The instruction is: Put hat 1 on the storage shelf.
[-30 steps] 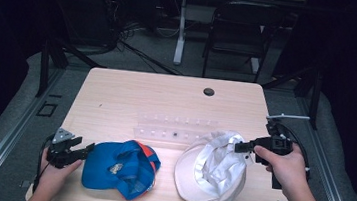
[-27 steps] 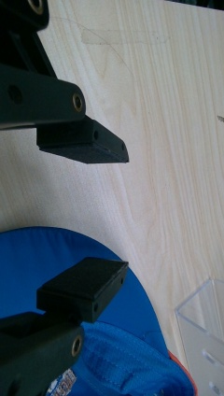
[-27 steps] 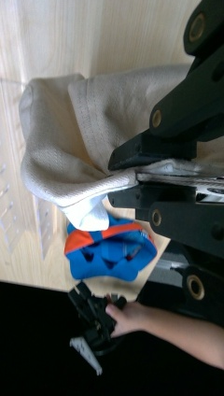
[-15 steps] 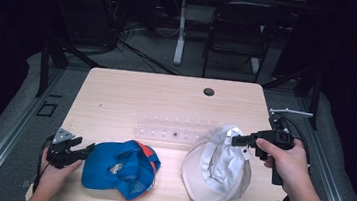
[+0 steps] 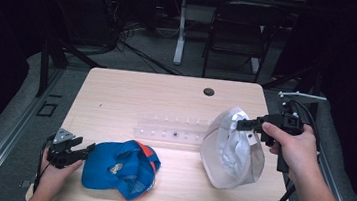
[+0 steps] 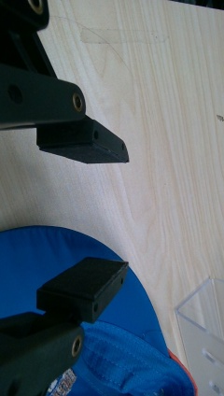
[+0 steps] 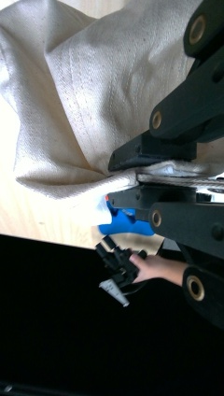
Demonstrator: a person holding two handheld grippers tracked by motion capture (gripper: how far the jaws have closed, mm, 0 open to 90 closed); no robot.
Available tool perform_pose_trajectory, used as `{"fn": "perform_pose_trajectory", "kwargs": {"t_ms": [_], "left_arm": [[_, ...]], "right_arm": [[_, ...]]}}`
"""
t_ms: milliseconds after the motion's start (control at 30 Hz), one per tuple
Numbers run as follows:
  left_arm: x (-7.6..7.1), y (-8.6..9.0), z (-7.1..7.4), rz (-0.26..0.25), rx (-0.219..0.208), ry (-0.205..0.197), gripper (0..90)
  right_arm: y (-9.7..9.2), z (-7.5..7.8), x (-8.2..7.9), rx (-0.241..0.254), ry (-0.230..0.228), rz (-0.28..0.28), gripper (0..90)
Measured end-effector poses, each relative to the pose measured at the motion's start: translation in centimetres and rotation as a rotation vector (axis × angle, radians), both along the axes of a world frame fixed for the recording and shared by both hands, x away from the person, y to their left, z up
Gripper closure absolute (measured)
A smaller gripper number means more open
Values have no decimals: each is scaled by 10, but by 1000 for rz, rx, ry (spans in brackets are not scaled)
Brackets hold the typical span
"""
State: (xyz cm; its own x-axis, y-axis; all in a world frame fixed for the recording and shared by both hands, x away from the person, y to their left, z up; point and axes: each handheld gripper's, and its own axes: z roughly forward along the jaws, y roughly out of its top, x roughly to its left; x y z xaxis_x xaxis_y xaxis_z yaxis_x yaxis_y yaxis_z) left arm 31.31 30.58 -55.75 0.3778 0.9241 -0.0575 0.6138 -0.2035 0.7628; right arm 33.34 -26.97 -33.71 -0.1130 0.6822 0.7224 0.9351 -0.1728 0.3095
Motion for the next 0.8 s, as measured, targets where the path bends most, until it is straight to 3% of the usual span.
{"fn": "perform_pose_trajectory", "kwargs": {"t_ms": [233, 367, 733, 767, 800], "left_arm": [[0, 1, 1, 11, -37, -21, 407], [-1, 4, 4, 23, -61, -34, 409], [-1, 3, 3, 19, -56, -35, 416], [-1, 3, 4, 18, -42, -21, 416], [-1, 2, 3, 21, -34, -31, 415]], "right_arm": [[9, 19, 10, 40, -10, -14, 811], [21, 29, 17, 38, -28, 2, 811], [51, 44, 37, 59, -54, 14, 810], [54, 45, 39, 60, -55, 15, 810], [60, 48, 43, 64, -60, 18, 811]]}}
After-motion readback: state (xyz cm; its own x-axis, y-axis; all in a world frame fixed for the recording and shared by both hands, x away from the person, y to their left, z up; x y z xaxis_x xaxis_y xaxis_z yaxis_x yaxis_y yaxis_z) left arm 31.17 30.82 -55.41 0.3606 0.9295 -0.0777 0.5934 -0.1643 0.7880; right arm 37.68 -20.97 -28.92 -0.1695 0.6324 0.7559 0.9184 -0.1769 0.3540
